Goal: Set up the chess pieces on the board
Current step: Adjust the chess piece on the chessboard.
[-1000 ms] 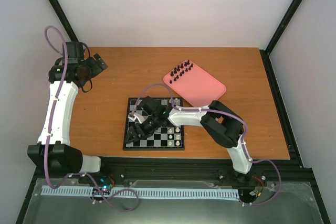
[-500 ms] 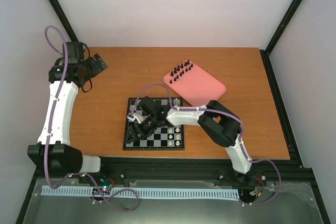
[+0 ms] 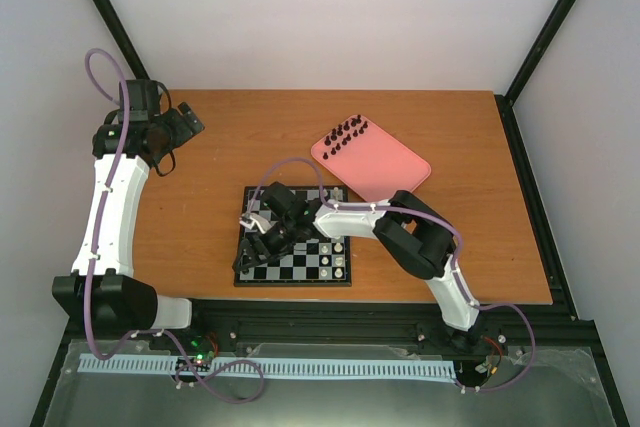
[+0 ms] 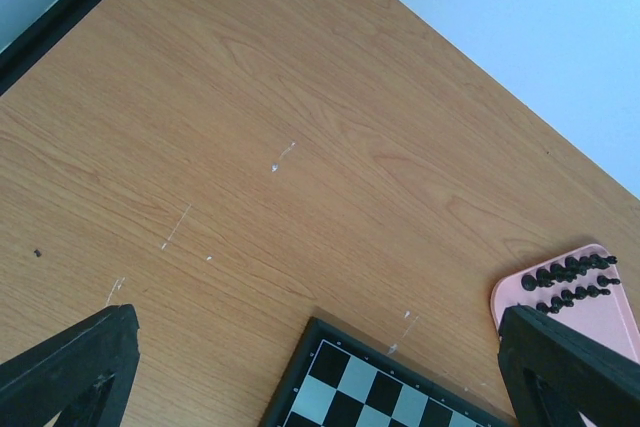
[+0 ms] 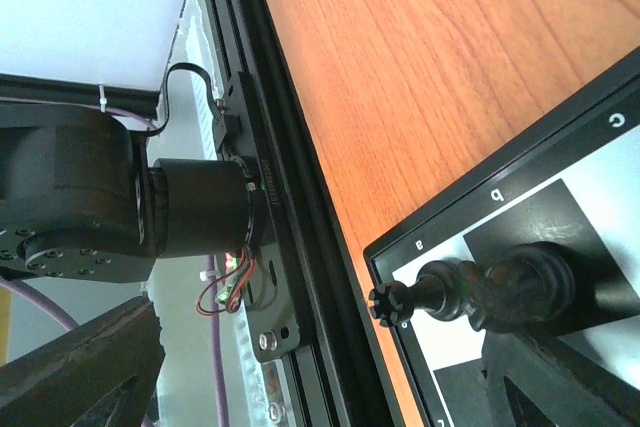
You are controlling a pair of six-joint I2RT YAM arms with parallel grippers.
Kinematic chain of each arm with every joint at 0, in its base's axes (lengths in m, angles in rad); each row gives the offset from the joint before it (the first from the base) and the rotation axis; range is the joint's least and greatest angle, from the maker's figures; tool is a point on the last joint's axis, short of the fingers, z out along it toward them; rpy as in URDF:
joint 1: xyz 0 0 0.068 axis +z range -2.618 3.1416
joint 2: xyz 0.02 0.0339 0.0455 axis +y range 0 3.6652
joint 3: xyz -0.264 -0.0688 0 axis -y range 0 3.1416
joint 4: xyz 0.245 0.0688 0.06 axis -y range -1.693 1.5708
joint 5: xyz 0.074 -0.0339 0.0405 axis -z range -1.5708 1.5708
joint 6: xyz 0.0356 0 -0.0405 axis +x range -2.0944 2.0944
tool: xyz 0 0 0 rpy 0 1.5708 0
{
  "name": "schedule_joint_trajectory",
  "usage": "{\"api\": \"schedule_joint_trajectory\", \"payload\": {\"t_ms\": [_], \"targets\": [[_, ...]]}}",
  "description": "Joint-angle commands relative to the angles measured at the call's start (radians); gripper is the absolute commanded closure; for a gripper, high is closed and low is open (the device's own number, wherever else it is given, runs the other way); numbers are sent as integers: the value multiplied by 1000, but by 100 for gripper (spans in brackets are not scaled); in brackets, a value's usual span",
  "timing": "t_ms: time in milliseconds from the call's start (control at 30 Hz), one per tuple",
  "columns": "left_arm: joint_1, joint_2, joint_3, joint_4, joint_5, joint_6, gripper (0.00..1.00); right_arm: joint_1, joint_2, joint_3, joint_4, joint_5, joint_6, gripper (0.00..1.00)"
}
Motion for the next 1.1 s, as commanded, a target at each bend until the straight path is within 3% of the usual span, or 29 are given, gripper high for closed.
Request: {"api": "schedule_joint_trajectory", "payload": {"t_ms": [0, 767, 1067], "targets": [[4, -2, 32, -2, -13, 28, 0, 8, 23, 26, -2, -6, -16, 0], [4, 10, 28, 4, -7, 29, 0, 11, 20, 45, -39, -18, -43, 0], [4, 8, 22, -9, 7, 37, 0, 12, -52, 48, -154, 24, -109, 0]]}}
